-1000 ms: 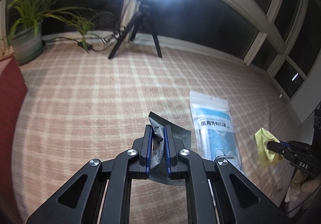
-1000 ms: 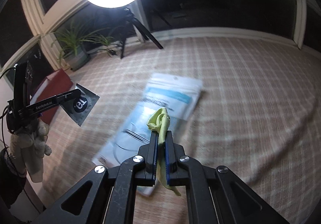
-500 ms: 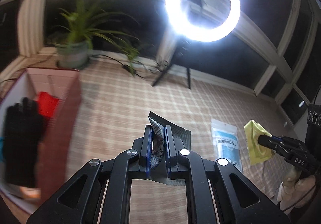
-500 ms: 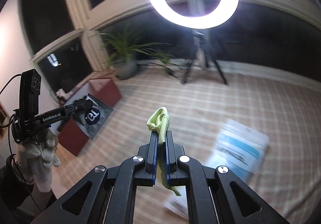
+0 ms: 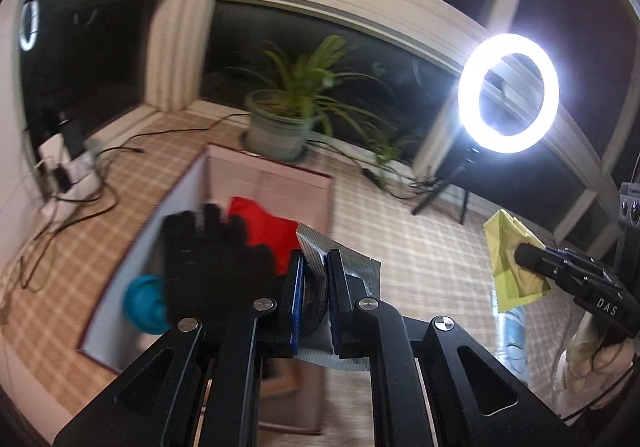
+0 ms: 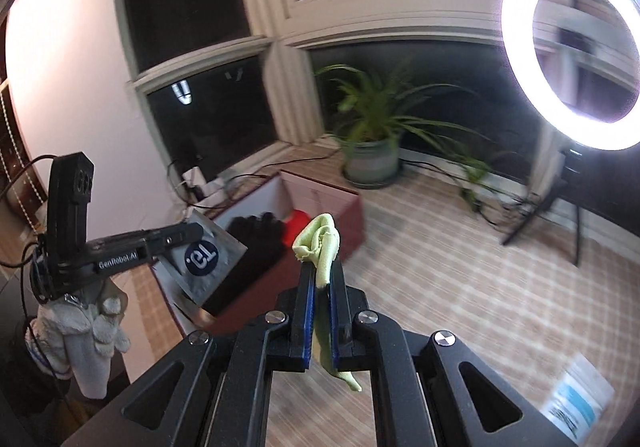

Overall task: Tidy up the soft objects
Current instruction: 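Carry the cloth and grey pouch into the red-brown box and release both, then withdraw both open tools from the box toward the face-mask bag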

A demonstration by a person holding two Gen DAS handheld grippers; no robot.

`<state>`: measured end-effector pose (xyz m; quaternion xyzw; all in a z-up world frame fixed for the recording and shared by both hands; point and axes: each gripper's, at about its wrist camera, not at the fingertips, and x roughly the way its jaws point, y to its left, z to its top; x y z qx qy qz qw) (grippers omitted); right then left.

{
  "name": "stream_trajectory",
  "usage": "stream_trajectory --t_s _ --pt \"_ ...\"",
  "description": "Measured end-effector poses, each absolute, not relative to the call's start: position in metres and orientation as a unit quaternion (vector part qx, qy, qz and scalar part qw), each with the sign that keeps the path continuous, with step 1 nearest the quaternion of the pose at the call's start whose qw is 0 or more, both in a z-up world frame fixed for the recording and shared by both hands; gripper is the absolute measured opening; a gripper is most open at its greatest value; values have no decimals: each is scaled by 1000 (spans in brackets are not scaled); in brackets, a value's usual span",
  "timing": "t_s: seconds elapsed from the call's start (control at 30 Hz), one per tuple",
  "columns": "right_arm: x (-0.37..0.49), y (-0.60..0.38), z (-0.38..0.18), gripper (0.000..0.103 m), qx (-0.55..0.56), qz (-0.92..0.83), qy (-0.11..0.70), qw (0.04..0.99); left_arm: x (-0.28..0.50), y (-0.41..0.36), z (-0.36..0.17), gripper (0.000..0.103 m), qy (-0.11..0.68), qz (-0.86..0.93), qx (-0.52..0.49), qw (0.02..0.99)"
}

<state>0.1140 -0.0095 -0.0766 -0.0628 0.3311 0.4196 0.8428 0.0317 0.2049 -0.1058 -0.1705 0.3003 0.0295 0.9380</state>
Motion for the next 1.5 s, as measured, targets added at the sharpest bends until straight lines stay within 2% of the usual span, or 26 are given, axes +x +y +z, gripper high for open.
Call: stream_trajectory --t_s 0.4,0.87,0.97,1.0,1.07,1.13,1.17,1.5 --pt "128 93 -88 6 -61 464 359 807 12 271 -123 9 312 73 -188 928" --pt "140 161 -116 7 -82 461 394 791 21 290 -135 10 325 64 -191 924" --pt "144 164 -118 9 -82 452 397 795 22 290 -135 16 327 60 -188 924" --pt "145 164 -118 11 -82 451 398 794 22 290 -134 19 328 59 -185 925" --pt "146 164 -118 29 -79 449 399 795 23 290 -134 23 327 59 -184 925" --pt "146 162 -117 41 -75 450 397 796 23 291 -134 25 328 60 -188 924" --pt "146 162 -116 44 -73 449 396 798 23 292 -135 27 327 61 -189 924" --pt "148 149 -115 45 -65 447 400 797 17 297 -133 28 321 71 -203 922"
